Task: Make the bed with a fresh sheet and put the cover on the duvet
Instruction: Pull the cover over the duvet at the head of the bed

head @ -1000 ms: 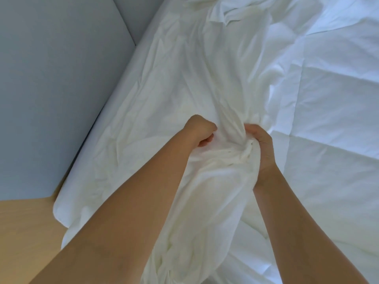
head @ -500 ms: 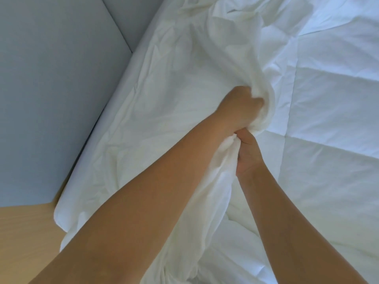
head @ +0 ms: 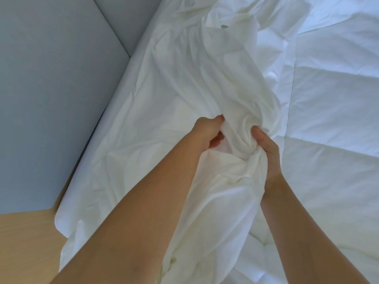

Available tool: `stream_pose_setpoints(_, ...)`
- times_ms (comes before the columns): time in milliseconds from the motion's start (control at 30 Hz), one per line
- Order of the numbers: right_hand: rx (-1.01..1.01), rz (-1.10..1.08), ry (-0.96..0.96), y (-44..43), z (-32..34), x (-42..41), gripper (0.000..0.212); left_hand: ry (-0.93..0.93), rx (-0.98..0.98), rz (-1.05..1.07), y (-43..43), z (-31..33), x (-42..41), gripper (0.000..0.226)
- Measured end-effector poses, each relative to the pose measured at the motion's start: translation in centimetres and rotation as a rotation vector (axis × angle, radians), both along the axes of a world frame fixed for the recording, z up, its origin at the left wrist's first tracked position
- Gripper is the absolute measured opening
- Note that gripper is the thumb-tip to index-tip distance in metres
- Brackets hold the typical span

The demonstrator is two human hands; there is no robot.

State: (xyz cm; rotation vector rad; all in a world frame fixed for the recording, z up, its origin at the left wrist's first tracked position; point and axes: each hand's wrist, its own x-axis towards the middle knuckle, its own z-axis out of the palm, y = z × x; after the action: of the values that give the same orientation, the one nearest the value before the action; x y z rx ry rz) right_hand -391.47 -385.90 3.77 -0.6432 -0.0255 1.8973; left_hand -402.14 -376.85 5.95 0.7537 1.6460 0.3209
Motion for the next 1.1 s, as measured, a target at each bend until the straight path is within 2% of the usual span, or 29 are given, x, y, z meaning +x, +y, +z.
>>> stream_pose_setpoints(33, -0.002, -0.007, -0.015, 0.0, -0.2, 0.3, 0.053, -0.068, 0.012, 0.074, 0.5, 0.2, 0.2, 0.018)
stream_pose_setpoints(67, -0.005, -0.016, -0.031, 0.0, -0.4, 0.6, 0.052, -0.114, 0.054, 0.103, 0.8, 0.6, 0.4, 0.014)
stream_pose_setpoints(133, 0.019, -0.026, -0.089, 0.0, -0.4, 1.0, 0.05, -0.201, 0.226, 0.039, 1.0, 2.2, 1.2, 0.019)
stream_pose_setpoints(233, 0.088, 0.007, -0.175, 0.4, 0.2, 0.6, 0.052, -0.19, 0.393, -0.357, 0.0, 4.5, 3.8, 0.014)
stream_pose_setpoints(300, 0.145, 0.05, -0.199, 0.6, 0.6, -0.1, 0.037, -0.104, 0.351, -0.534, -0.6, 5.8, 5.0, 0.02)
stream_pose_setpoints(367, 0.111, 0.067, -0.253, 0.7, 0.8, -0.6, 0.011, -0.169, 0.289, -0.521, 0.1, 6.5, 4.6, 0.016)
stream_pose_setpoints(433, 0.012, 0.037, -0.239, 0.6, 0.5, 0.0, 0.013, -0.297, 0.239, -0.324, 0.7, 7.3, 2.9, 0.008)
stream_pose_setpoints(467, -0.018, 0.008, -0.181, 0.4, 0.3, 0.5, 0.01, -0.221, 0.298, -0.216, 1.2, 7.0, 1.9, 0.01)
stream_pose_setpoints(500, -0.03, -0.019, -0.12, -0.1, 0.1, 1.0, 0.013, -0.031, 0.386, -0.174, 1.8, 6.2, 0.9, 0.018)
stream_pose_setpoints(533, -0.036, -0.035, -0.083, -0.6, -0.1, 1.5, 0.014, 0.245, 0.454, -0.226, 2.1, 5.0, -0.1, 0.036)
stream_pose_setpoints(567, -0.052, -0.063, -0.063, -1.2, -0.5, 1.8, 0.011, 0.466, 0.427, -0.324, 1.6, 4.0, -1.0, 0.061)
stream_pose_setpoints(600, -0.067, -0.101, -0.057, -1.6, -0.6, 1.8, 0.008, 0.544, 0.296, -0.388, 0.9, 2.8, -1.4, 0.081)
stream_pose_setpoints(633, -0.066, -0.13, -0.048, -2.0, -0.9, 1.7, 0.013, 0.501, 0.139, -0.395, 0.0, 2.0, -1.5, 0.091)
stream_pose_setpoints(700, -0.06, -0.108, 0.002, -2.1, -1.2, 1.3, 0.022, 0.298, 0.016, -0.315, -1.0, 0.4, -0.7, 0.085)
stream_pose_setpoints(800, -0.074, -0.028, 0.049, -1.7, -1.4, 1.2, 0.019, 0.208, 0.027, -0.228, -1.1, -1.6, 0.3, 0.041)
stream_pose_setpoints(867, -0.103, -0.007, 0.026, -1.6, -2.0, 1.3, 0.033, 0.146, 0.002, -0.143, -0.9, -1.3, 0.6, 0.017)
stream_pose_setpoints(933, -0.08, 0.003, -0.004, -1.5, -2.1, 1.3, 0.048, 0.04, 0.122, -0.111, -0.8, -0.2, 1.3, 0.011)
stream_pose_setpoints(1033, -0.023, 0.036, -0.035, -1.1, -1.7, 0.7, 0.064, -0.135, 0.302, -0.259, -1.7, 2.9, 3.5, 0.023)
stream_pose_setpoints(1100, -0.013, 0.075, -0.063, -0.7, -1.3, 0.1, 0.054, -0.089, 0.35, -0.453, -2.6, 4.5, 4.7, 0.026)
